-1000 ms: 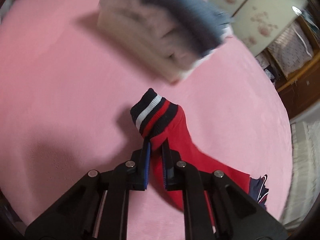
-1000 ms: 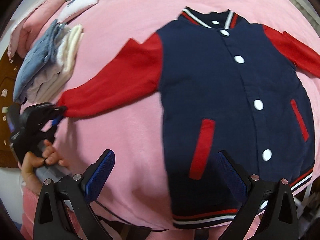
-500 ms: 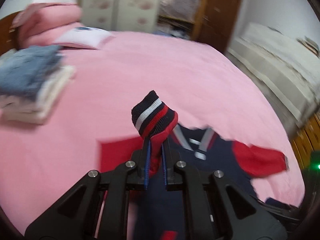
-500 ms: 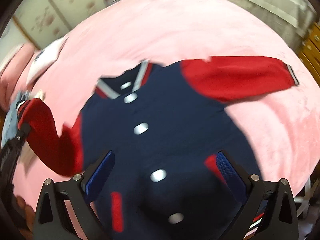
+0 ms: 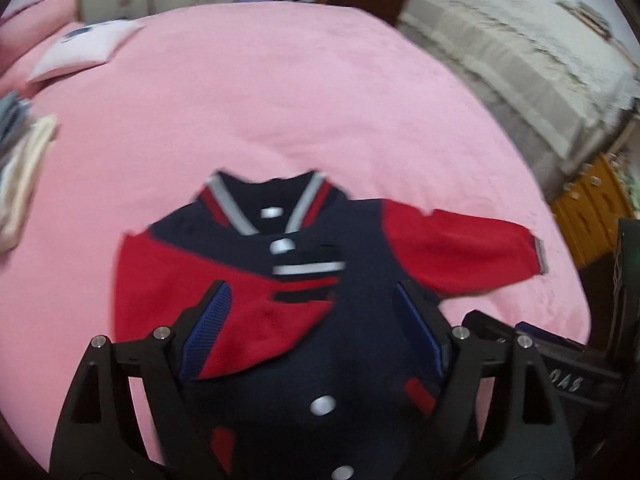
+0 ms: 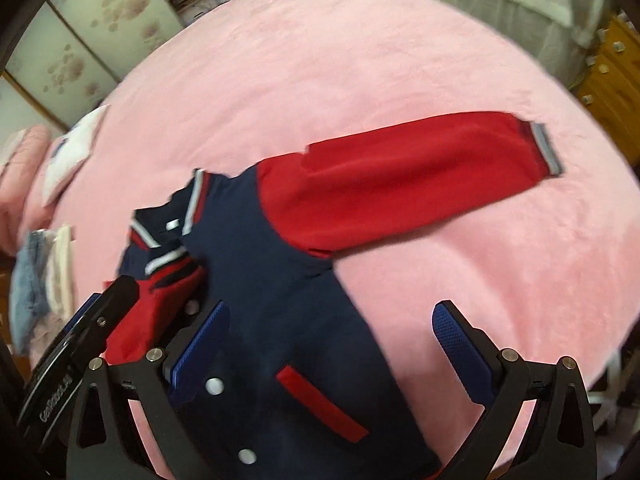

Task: Fold large clothes
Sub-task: 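Carry the red sleeve with the left tool across the jacket body, then lay the sleeve on the jacket with the left tool while the right tool grasps the other cuff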

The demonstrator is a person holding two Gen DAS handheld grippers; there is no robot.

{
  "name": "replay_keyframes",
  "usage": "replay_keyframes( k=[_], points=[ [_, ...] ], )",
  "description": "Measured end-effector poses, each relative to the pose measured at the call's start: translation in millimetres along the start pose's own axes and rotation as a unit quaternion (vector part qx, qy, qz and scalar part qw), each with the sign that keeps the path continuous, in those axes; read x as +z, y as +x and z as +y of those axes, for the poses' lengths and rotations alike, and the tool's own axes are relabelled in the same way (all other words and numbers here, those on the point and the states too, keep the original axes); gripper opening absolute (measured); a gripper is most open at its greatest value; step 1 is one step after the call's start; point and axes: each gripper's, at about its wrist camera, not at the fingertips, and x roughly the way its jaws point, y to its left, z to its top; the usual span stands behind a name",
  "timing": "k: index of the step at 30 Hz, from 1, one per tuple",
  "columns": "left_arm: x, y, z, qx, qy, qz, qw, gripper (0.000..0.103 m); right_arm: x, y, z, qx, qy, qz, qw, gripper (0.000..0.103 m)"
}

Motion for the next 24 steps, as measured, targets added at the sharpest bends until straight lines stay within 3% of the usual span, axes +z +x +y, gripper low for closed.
replay_keyframes(
  k=[2, 4, 7, 9, 12, 14, 16, 19, 24],
  points=[
    [-7, -11, 22, 0.041, -0.037, 0.011, 0.9984, 0.081, 0, 7, 14, 0.037, -0.022, 0.021, 0.999, 0.103],
    [-15, -16, 44, 0.077, -0.075, 0.025, 0.9939, 0.081, 4, 19, 33, 0.075, -0.063, 0.033, 0.995, 0.096],
    [-29, -19, 85, 0.129, -0.121, 0.049, 0.9831, 0.081, 8, 40, 67, 0.102, -0.116, 0.056, 0.986, 0.09],
    [-36, -18, 110, 0.155, -0.143, 0.068, 0.9751, 0.081, 6, 57, 87, 0.08, -0.127, 0.087, 0.985, 0.089],
    [-42, -15, 138, 0.165, -0.17, 0.079, 0.9683, 0.081, 0, 88, 102, 0.043, -0.109, 0.137, 0.984, 0.075],
    [-44, -14, 148, 0.159, -0.183, 0.082, 0.9666, 0.081, -5, 103, 99, 0.024, -0.07, 0.147, 0.986, 0.068],
    [-46, -8, 155, 0.155, -0.193, 0.09, 0.9648, 0.081, -6, 111, 86, 0.034, -0.02, 0.144, 0.989, 0.033],
    [-46, 2, 155, 0.149, -0.197, 0.106, 0.9632, 0.081, -1, 109, 80, 0.043, -0.032, 0.121, 0.991, 0.023],
    [-46, 17, 151, 0.135, -0.208, 0.122, 0.9612, 0.08, 17, 54, 78, 0.05, -0.115, -0.019, 0.992, 0.023]
  ],
)
